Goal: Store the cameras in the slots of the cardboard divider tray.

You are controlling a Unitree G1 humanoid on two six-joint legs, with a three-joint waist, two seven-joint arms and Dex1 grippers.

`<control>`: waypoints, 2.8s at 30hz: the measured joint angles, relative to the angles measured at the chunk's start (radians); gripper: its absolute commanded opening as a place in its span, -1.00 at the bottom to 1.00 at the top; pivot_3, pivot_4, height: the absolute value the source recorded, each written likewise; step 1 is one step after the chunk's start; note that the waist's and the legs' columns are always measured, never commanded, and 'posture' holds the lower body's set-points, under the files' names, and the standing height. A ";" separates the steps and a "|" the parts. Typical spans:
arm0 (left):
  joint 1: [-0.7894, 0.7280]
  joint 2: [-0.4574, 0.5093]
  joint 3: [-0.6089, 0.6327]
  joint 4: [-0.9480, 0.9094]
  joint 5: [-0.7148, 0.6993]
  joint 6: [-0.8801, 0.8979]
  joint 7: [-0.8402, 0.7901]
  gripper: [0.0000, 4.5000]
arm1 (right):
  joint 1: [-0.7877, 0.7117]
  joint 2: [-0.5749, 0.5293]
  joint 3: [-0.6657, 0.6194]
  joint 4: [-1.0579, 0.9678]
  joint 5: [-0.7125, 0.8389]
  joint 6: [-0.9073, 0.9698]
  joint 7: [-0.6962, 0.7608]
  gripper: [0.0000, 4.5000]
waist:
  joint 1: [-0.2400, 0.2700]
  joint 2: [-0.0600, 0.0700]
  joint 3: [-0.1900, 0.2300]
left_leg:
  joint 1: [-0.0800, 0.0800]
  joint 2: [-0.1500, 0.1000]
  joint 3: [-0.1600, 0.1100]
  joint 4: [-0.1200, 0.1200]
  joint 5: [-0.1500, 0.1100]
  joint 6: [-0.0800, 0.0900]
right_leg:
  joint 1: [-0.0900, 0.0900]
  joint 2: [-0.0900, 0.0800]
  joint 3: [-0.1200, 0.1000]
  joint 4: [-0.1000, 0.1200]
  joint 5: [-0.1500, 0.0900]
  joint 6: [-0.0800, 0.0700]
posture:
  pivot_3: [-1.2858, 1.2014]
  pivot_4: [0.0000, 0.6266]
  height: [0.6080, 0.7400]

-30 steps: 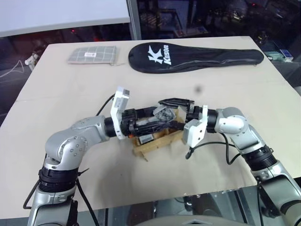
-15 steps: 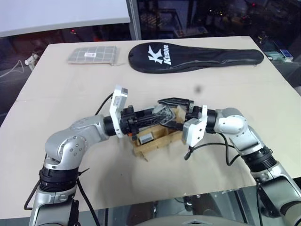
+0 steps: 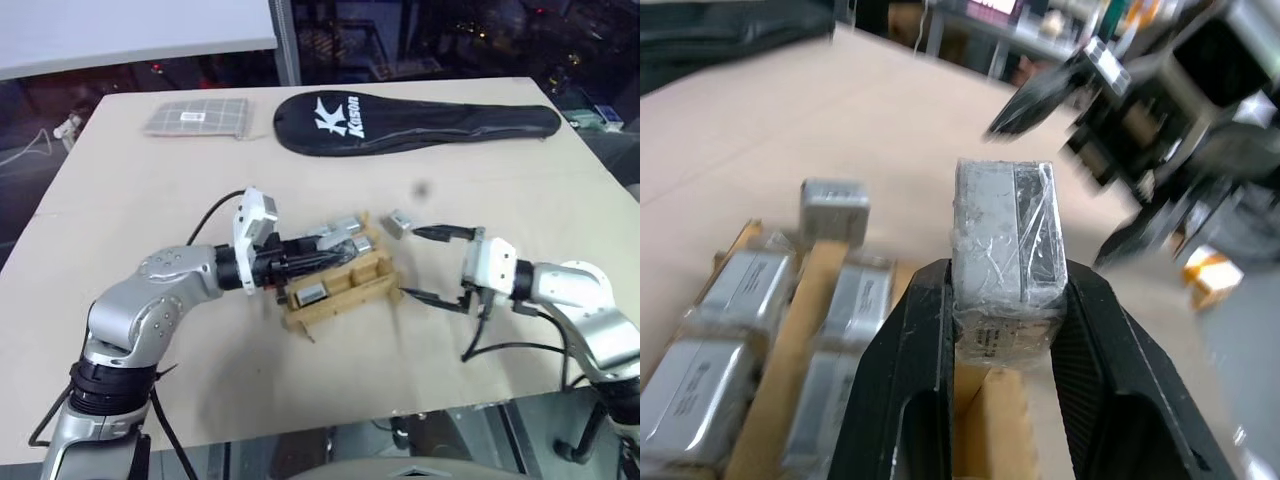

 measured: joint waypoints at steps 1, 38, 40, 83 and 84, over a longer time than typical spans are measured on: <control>0.005 0.016 -0.013 -0.012 0.022 -0.019 -0.015 -0.67 | 0.043 -0.031 -0.039 -0.024 0.059 0.041 0.019 0.98 | 0.000 0.000 0.000 | 0.000 0.000 0.000 0.000 0.000 0.000 | 0.000 0.000 -0.001 0.000 0.000 0.000 | 0.03 -0.52 1.00; 0.037 0.004 -0.169 0.063 0.305 -0.160 -0.018 -0.67 | 0.383 -0.093 -0.531 0.043 0.440 0.232 0.345 0.98 | 0.002 -0.001 -0.001 | 0.002 0.000 -0.001 0.001 0.000 0.000 | 0.003 0.000 0.000 0.000 -0.002 0.004 | 0.03 -0.52 1.00; 0.034 0.005 -0.178 0.063 0.327 -0.180 -0.019 -0.67 | 0.381 -0.093 -0.536 0.043 0.443 0.238 0.349 0.98 | 0.002 -0.001 -0.001 | 0.003 0.000 -0.001 0.001 0.000 0.000 | 0.004 0.000 0.000 0.000 -0.002 0.004 | 0.03 -0.52 1.00; 0.024 0.246 0.339 -0.189 -0.222 0.300 -0.023 0.98 | -0.098 0.205 -0.122 0.289 -0.011 0.265 -0.107 1.00 | -0.023 0.000 0.000 | 0.000 0.000 0.000 0.001 0.000 0.000 | 0.000 0.001 0.000 0.001 -0.001 0.003 | 0.03 -0.52 1.00; 0.049 0.265 0.356 -0.191 -0.222 0.300 -0.030 0.98 | -0.124 0.228 -0.107 0.315 -0.031 0.265 -0.126 1.00 | -0.023 0.000 0.000 | 0.000 0.001 0.000 0.001 0.000 0.000 | 0.000 0.001 0.000 0.001 -0.001 0.001 | 0.03 -0.52 1.00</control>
